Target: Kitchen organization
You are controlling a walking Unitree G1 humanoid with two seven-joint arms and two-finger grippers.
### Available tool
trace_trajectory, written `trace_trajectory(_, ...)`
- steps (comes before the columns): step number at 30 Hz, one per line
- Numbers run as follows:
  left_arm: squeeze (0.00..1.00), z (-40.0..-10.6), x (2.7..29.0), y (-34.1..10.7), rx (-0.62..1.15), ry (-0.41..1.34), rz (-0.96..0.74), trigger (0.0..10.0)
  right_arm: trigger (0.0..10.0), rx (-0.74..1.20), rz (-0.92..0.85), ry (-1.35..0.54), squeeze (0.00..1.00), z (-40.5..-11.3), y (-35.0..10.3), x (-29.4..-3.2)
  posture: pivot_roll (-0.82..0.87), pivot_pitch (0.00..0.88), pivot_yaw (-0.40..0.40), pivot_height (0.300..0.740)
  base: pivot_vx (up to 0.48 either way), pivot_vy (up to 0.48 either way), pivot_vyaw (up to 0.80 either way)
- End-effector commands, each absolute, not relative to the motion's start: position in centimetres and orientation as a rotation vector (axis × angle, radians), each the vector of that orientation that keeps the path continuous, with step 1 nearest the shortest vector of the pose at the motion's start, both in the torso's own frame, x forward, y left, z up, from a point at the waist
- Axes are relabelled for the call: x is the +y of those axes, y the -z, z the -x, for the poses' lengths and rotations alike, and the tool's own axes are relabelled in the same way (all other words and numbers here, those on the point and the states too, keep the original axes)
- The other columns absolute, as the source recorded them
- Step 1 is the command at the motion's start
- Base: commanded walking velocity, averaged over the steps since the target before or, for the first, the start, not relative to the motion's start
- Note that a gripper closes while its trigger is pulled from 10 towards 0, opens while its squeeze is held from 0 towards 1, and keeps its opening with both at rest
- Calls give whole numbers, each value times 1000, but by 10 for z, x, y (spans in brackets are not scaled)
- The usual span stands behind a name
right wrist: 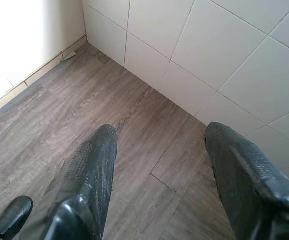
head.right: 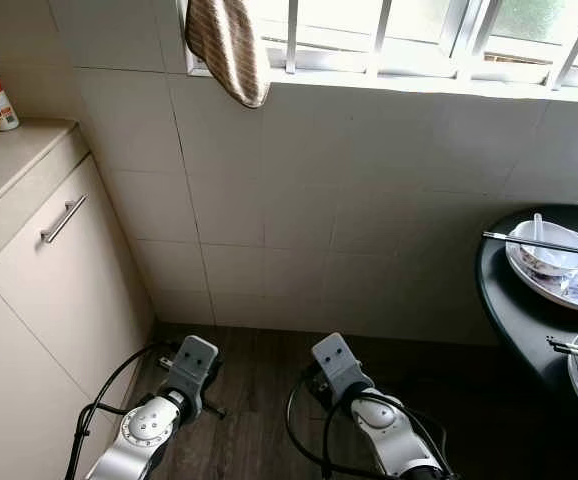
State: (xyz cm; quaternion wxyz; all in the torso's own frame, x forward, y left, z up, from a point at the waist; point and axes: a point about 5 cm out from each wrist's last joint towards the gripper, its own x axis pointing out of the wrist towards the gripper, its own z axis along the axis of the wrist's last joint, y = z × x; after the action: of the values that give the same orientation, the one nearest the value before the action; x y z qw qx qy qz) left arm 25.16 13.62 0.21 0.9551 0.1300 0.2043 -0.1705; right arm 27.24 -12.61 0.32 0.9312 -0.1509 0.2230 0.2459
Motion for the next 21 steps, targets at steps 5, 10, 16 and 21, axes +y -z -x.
trace_trajectory(5,0,-275,139,-24,264,258,-353,10000,10000,162,418,-508,0,-290,-34,-109,177,0,-73,740,0,0,0)
trace_trajectory(10,0,-272,139,-23,266,259,-353,10000,10000,166,407,-503,0,-288,-33,-110,174,0,-67,740,0,0,0)
trace_trajectory(16,0,-272,139,-23,267,264,-352,10000,10000,163,408,-503,0,-287,-34,-110,171,0,-61,740,0,0,0)
trace_trajectory(21,0,-271,139,-23,271,264,-349,10000,10000,155,413,-498,0,-289,-36,-110,174,0,-63,740,0,0,0)
